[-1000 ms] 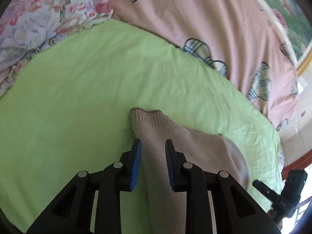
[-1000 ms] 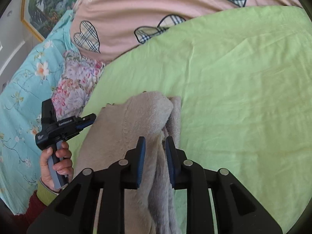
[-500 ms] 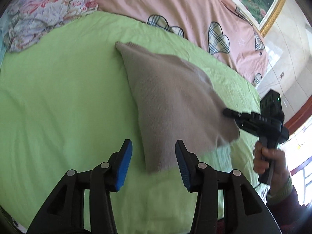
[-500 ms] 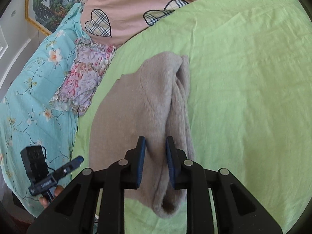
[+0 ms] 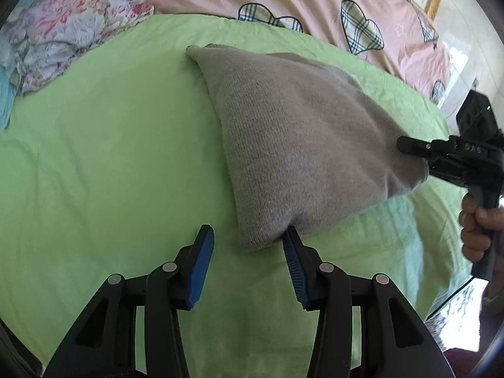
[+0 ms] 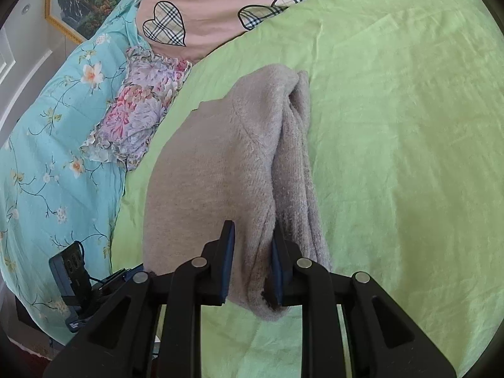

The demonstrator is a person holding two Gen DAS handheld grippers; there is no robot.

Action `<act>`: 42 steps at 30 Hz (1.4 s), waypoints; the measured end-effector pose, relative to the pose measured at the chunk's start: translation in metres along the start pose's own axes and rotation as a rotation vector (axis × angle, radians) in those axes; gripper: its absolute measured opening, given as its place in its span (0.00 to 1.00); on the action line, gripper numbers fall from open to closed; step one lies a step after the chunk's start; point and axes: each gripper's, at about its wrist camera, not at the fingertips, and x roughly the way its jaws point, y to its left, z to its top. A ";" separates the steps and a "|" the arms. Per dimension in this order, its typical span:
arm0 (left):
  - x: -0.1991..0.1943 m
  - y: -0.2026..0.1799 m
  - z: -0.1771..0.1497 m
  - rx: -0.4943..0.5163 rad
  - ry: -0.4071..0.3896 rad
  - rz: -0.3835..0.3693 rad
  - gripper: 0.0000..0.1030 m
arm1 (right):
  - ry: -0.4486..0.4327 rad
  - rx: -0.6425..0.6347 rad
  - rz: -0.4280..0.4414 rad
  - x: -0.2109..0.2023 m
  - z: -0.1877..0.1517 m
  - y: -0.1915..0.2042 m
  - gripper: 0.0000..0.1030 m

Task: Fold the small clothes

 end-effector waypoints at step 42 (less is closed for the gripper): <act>-0.036 -0.012 0.035 -0.040 -0.054 -0.184 0.17 | -0.072 0.065 0.001 0.008 0.071 -0.041 0.22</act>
